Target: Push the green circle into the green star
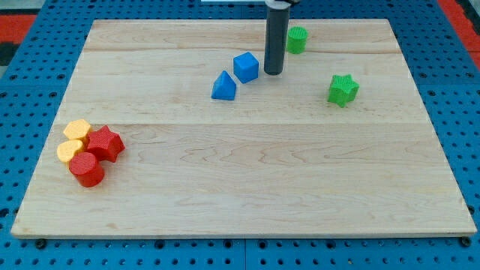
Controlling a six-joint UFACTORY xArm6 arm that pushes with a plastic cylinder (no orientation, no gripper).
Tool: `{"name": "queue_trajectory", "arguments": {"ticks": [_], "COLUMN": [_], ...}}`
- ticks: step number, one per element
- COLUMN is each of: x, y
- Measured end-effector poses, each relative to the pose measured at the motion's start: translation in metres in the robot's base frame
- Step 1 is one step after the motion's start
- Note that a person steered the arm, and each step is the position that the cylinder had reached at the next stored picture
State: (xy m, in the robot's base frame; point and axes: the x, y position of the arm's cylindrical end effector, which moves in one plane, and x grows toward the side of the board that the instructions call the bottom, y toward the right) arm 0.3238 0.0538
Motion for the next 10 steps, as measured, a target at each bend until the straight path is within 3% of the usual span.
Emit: {"name": "queue_trajectory", "arguments": {"ticks": [1, 2, 4, 5, 7, 8, 9, 10], "x": [-0.003, -0.036, -0.085, -0.103, -0.052, -0.035, -0.009, -0.024], "y": [-0.062, -0.076, -0.034, 0.023, 0.037, 0.086, 0.096, 0.098]}}
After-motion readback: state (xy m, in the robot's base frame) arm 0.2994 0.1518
